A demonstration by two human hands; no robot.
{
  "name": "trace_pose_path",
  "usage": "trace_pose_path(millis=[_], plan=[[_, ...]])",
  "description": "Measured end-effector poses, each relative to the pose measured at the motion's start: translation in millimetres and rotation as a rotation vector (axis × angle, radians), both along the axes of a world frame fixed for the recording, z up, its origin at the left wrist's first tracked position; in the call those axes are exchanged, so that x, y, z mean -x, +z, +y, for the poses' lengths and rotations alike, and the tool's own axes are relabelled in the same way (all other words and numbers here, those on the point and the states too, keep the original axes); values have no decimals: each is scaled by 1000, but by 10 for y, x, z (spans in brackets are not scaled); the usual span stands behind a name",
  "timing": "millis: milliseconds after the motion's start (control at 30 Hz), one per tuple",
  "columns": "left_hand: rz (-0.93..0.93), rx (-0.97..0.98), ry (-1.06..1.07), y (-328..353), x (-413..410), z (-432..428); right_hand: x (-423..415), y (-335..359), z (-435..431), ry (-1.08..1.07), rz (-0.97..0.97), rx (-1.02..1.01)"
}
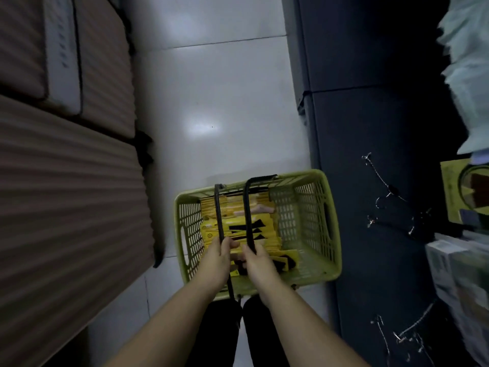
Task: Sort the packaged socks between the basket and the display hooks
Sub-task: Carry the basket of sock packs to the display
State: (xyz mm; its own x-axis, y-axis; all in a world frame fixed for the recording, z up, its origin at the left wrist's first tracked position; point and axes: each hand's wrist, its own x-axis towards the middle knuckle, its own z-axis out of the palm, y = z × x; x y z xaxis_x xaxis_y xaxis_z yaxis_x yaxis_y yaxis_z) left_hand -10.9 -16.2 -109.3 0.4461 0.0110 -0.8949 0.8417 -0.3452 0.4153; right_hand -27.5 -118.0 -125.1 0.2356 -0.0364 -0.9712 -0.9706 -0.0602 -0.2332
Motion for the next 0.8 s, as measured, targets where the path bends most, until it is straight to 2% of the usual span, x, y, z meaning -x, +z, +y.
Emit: trace_pose_path(millis=[133,267,467,567,667,800], plan=[[57,-81,-148,417,-225,-43,-190,705,-279,17,-118,105],[-118,-134,-166,1288,-650,-73,-567,1715,-354,47,-269,66],[-411,37,5,2807,-1324,167,-1218,3143,-396,-2,-473,29],[-490,107,-33,3254,-1728,202,-1623,3562,-348,-62,-540,-56],[-545,148,27,3523,-2289,251,-2215,3797,-299,-72,-604,-80],[-540,199,87,3784,-3144,354,-3070,4044,-293,-13,-683,45]])
